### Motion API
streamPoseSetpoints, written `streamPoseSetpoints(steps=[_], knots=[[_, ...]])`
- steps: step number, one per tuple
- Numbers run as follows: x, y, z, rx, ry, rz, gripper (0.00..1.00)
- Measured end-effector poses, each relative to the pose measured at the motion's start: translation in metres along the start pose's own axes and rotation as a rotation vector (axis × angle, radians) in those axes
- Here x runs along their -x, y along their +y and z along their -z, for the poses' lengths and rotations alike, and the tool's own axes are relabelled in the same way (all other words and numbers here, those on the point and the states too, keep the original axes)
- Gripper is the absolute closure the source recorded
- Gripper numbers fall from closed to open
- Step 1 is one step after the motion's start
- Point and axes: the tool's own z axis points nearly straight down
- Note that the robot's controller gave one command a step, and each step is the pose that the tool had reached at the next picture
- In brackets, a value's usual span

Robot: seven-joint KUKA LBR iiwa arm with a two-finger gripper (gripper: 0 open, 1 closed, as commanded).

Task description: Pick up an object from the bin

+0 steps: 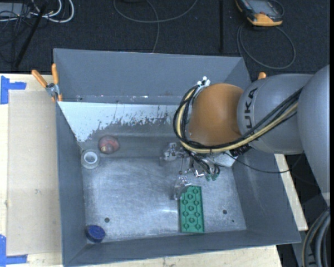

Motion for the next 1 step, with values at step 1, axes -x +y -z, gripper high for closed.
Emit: streamPoseSetpoints(steps=[1], knots=[[-0.0728, -0.0444, -0.0007, -0.003, 0.0, 0.208, 0.0]])
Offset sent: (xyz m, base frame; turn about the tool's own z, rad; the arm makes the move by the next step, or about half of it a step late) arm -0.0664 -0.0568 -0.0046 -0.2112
